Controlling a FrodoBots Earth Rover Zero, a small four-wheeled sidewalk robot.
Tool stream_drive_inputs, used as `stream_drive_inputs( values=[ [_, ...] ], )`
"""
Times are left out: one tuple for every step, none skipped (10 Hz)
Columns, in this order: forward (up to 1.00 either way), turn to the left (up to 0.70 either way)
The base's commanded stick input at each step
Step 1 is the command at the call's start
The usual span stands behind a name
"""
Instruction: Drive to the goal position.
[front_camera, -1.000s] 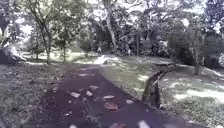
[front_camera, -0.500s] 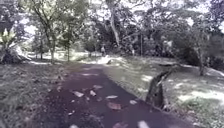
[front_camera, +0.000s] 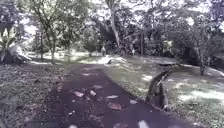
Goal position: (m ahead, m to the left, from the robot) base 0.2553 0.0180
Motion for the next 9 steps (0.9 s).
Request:
stream_drive_inputs(
  values=[
    [0.85, 0.17],
    [0.85, 0.12],
    [0.85, 0.08],
    [0.85, 0.04],
    [0.85, 0.0],
    [0.85, 0.12],
    [0.85, 0.23],
    [0.85, 0.34],
    [0.85, 0.34]
  ],
)
